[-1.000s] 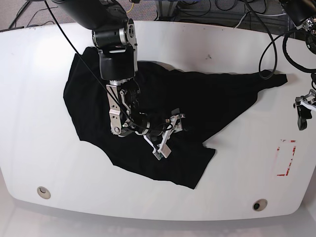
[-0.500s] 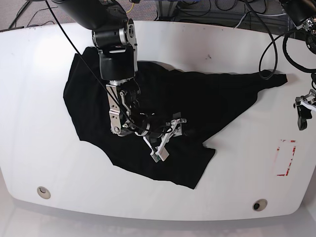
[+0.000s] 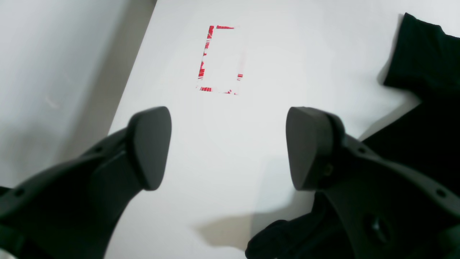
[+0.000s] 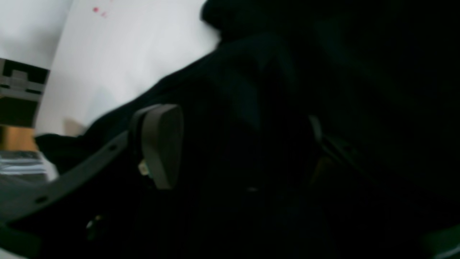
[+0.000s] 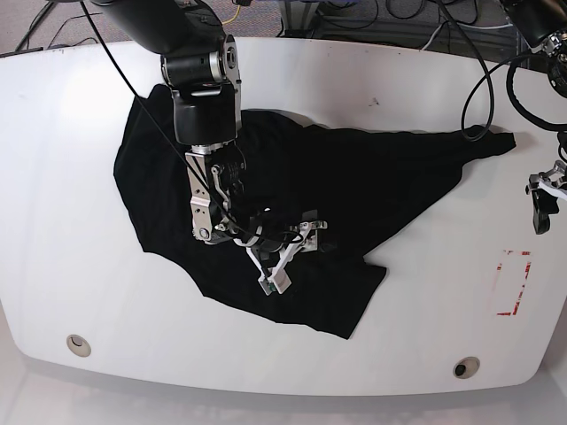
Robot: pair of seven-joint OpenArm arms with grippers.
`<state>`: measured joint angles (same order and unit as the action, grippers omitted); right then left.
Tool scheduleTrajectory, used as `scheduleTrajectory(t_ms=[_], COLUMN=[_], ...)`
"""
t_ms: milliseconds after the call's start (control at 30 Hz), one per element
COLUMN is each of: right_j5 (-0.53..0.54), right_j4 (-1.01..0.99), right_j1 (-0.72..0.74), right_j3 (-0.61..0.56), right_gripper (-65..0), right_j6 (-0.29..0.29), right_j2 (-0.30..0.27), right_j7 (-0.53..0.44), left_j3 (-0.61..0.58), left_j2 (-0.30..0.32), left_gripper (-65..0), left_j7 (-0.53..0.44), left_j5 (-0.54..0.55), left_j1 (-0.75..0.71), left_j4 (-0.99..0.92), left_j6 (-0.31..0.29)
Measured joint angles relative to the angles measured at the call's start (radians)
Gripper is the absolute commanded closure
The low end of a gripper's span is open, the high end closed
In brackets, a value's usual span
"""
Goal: Layout the t-shirt on the table in an organized manner, then fold the t-shirt properly
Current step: 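Lower the right gripper onto the shirt's middle and grasp the fabric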
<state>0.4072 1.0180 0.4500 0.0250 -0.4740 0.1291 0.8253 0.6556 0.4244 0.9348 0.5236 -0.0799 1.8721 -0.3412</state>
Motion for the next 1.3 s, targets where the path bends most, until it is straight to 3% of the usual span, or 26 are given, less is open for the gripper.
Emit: scheduleTrajectory(t_ms=[133, 533, 700, 833, 933, 1200, 1300], right_j5=[-0.068, -0.069, -0.059, 0.019, 0.056, 0.068, 0.068], right_j4=[0.0, -0.005, -0.004, -0.003, -0.003, 0.0, 0.001], right_j1=[-0.01, -0.051, -0.053, -0.058, -0.06, -0.057, -0.055], right_j3=[0.0, 0.0, -0.04, -0.087, -0.106, -0.107, -0.105], right_gripper=[-41.1, -40.9, -40.9, -39.8, -33.1, -0.8, -0.3], right_j6=[0.0, -0.026, -0.045, -0.038, -0.023, -0.023, -0.023], right_j2=[-0.002, 0.023, 0.023, 0.019, 0.021, 0.02, 0.018], right_j7=[-0.012, -0.005, -0.001, 0.007, 0.007, 0.004, 0.005], left_j3=[0.0, -0.002, -0.002, -0.003, -0.003, -0.003, -0.003], left_j2=[0.0, 0.0, 0.0, 0.0, 0.0, 0.0, 0.0], left_gripper=[-47.1, -47.1, -47.1, -47.1, -47.1, -47.1, -47.1], left_j7=[0.0, 0.0, 0.0, 0.0, 0.0, 0.0, 0.0], left_j5=[0.0, 0.0, 0.0, 0.0, 0.0, 0.0, 0.0], left_j1=[0.0, 0.0, 0.0, 0.0, 0.0, 0.0, 0.0], left_j4=[0.0, 0.0, 0.0, 0.0, 0.0, 0.0, 0.0], left_j6=[0.0, 0.0, 0.0, 0.0, 0.0, 0.0, 0.0])
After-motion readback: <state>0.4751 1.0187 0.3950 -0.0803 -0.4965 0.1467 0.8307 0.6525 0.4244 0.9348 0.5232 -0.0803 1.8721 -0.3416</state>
